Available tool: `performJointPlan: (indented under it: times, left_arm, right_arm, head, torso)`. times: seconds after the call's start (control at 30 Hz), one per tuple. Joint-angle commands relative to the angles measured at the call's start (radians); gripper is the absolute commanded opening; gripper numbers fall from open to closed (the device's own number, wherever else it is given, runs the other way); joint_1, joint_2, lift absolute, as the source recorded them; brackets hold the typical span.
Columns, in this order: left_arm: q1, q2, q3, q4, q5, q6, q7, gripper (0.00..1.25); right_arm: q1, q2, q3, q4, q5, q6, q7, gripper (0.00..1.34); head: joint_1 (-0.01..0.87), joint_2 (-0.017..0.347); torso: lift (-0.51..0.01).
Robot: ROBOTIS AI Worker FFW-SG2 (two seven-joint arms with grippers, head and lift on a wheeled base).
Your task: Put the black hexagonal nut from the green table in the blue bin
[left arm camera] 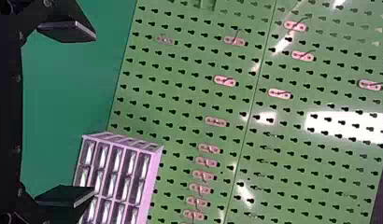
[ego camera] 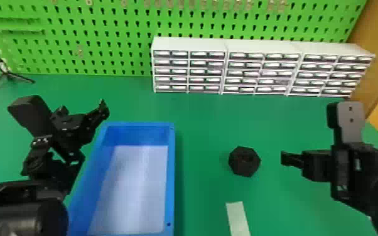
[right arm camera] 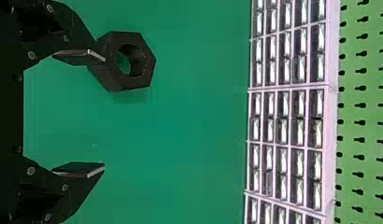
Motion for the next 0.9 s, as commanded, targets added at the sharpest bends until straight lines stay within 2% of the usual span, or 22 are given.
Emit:
performJointPlan:
  times: [0.0,0.87]
  left_arm:
    - [0.0,0.0,-0.001,0.0,-0.001,0.0,0.0,1.12]
    - [-0.003,0.0,-0.001,0.0,-0.001,0.0,0.0,1.12]
  right_arm:
    - [-0.019,-0.008,0.008,0.003,-0.023,0.037,0.0,0.88]
    - [-0.028,-0.016,0.002,0.009,-0.034,0.046,0.0,0.88]
  head:
    - [0.692,0.008]
    - [0.692,0.008]
  torso:
    - [-0.097]
    - [-0.097]
